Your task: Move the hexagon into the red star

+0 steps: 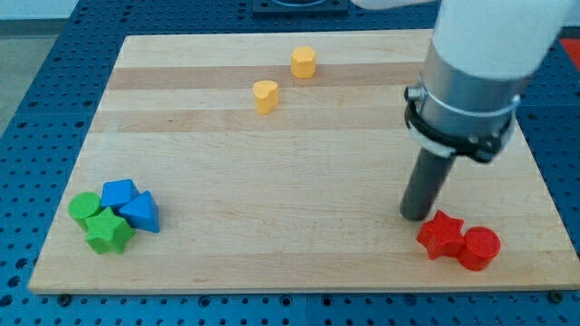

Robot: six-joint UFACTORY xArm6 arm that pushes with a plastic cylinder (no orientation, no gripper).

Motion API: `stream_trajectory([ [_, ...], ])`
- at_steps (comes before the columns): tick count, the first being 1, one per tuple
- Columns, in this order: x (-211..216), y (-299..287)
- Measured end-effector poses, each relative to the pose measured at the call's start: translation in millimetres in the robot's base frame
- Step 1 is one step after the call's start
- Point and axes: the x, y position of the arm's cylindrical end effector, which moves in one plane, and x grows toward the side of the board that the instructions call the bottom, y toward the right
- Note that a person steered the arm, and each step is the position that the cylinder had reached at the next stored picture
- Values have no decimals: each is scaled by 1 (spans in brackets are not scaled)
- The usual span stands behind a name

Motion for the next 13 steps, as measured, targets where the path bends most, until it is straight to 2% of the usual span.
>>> stream_trajectory([
  [3,-283,-44],
  [4,-322,-106],
  [5,-314,-162],
  [6,-310,-162],
  [8,-271,-150],
  [11,-254,-99],
  [13,-221,-89],
])
